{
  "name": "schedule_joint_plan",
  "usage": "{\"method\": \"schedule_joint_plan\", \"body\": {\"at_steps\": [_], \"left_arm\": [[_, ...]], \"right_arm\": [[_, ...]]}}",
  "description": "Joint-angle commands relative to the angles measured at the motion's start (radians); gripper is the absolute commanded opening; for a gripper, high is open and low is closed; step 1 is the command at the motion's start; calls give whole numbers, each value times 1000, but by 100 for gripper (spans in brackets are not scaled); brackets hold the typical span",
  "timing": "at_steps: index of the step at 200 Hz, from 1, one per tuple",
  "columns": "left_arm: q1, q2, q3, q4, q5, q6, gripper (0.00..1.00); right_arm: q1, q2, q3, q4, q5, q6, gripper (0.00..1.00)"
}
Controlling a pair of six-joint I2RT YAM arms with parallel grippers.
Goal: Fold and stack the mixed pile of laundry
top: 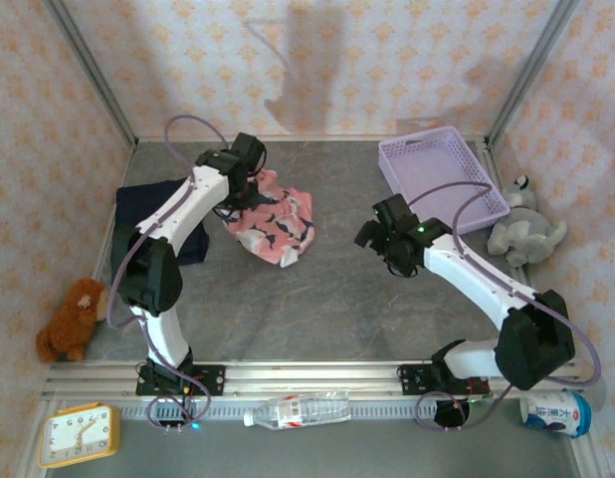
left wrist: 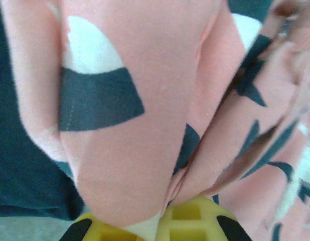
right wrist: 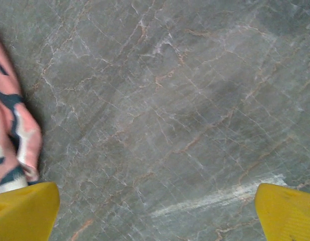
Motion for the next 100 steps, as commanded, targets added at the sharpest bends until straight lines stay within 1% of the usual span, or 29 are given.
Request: {"method": "schedule_joint_plan", "body": {"at_steps": [1, 15, 36, 65, 100], "left_arm": [[36, -32, 49, -90, -124, 53, 0], [58, -33, 61, -98, -163, 73, 0], [92, -39, 72, -108, -180, 104, 0], [137, -61, 96, -119, -171, 112, 0], [168, -96, 153, -142, -176, 135, 0]], "right_arm": [[-4, 41, 68, -34, 40, -32, 100], [-4, 70, 93, -39, 35, -44, 100], [-4, 110, 127, -45, 28, -60, 100], [-4, 160, 159, -43, 14, -69, 100], [-5, 193, 174, -38, 11, -67, 100]]}}
